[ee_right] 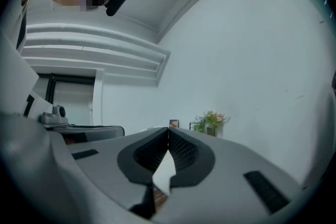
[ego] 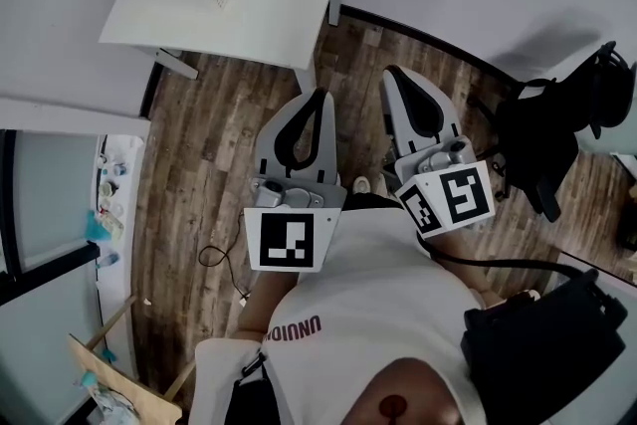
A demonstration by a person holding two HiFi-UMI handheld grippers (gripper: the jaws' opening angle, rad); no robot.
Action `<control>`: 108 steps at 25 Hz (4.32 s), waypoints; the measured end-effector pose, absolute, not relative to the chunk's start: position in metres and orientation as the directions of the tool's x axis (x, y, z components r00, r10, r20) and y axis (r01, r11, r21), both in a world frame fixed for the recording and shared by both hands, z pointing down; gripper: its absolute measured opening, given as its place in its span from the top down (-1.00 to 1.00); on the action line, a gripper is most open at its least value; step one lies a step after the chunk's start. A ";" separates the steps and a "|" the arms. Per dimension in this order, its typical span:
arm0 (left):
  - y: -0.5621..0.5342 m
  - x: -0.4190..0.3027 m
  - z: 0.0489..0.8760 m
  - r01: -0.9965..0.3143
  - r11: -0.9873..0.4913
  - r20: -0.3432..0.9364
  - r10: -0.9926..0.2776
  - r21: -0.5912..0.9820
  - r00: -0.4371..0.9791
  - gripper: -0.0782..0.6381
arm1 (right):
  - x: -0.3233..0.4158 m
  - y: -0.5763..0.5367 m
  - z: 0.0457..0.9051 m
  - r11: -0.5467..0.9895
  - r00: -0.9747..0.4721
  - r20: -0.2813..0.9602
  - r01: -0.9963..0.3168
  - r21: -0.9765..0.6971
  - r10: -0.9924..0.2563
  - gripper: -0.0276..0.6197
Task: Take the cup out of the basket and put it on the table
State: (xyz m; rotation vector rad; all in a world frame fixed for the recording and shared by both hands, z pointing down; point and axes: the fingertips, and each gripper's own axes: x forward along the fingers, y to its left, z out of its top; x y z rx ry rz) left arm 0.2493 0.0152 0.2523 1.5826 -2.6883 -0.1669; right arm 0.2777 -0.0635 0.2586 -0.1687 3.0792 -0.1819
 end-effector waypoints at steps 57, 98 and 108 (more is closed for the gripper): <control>0.075 -0.121 0.266 -0.636 0.765 0.002 -0.640 0.101 -0.769 0.75 | -0.119 -0.018 0.269 0.969 -0.975 -0.048 0.222 -0.112 0.218 0.86; -0.053 -0.245 0.292 -0.970 -0.196 0.302 -0.942 -0.143 0.146 0.75 | -0.122 -0.106 0.259 0.765 -0.774 -0.003 -0.626 -0.147 -0.634 0.86; -0.063 -0.242 0.343 -0.925 -0.373 0.452 -0.839 -0.072 0.303 0.74 | -0.107 -0.110 0.262 0.718 -0.727 0.013 -0.681 -0.143 -0.687 0.86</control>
